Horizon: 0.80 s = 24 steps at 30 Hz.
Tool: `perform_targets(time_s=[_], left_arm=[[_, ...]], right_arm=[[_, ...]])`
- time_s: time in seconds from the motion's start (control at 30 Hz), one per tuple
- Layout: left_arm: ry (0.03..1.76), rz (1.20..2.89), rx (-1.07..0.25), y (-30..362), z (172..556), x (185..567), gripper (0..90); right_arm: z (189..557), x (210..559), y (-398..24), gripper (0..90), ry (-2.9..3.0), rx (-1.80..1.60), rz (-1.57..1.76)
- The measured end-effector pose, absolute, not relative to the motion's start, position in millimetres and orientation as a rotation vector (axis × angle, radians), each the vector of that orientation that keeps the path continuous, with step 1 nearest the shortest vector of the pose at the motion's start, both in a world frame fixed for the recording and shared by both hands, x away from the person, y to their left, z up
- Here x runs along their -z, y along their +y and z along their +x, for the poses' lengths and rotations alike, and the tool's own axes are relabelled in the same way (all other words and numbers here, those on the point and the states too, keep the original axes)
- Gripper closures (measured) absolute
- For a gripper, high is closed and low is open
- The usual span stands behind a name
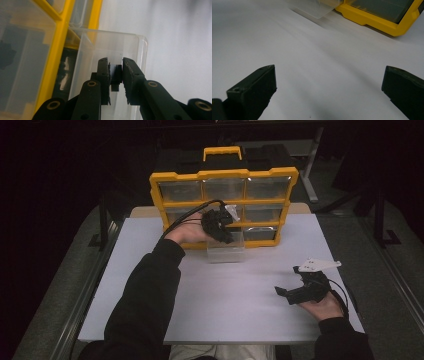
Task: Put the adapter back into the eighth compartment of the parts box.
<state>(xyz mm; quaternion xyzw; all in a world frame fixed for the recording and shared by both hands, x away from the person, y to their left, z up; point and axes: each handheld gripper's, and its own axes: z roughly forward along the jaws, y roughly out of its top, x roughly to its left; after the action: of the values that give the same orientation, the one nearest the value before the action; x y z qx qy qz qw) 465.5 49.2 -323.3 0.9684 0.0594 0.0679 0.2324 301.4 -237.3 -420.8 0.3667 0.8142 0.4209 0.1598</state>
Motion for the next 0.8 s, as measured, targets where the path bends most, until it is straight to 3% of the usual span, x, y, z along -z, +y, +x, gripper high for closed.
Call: perform_targets(time_s=[0.2,0.37,0.8], left_arm=[[0.171,2.687,-0.184,47.3,466.3,329.8,75.8],[0.154,2.673,-0.15,47.9,462.4,324.2,69.6],[0.176,2.6,-0.117,63.1,453.2,308.7,40.4]], right_arm=[[301.3,420.8,-237.2,0.0,2.328,-1.204,1.046],[301.3,421.0,-236.7,0.0,2.33,-1.203,1.044],[301.1,420.9,-236.3,0.0,2.33,-1.2,1.043]])
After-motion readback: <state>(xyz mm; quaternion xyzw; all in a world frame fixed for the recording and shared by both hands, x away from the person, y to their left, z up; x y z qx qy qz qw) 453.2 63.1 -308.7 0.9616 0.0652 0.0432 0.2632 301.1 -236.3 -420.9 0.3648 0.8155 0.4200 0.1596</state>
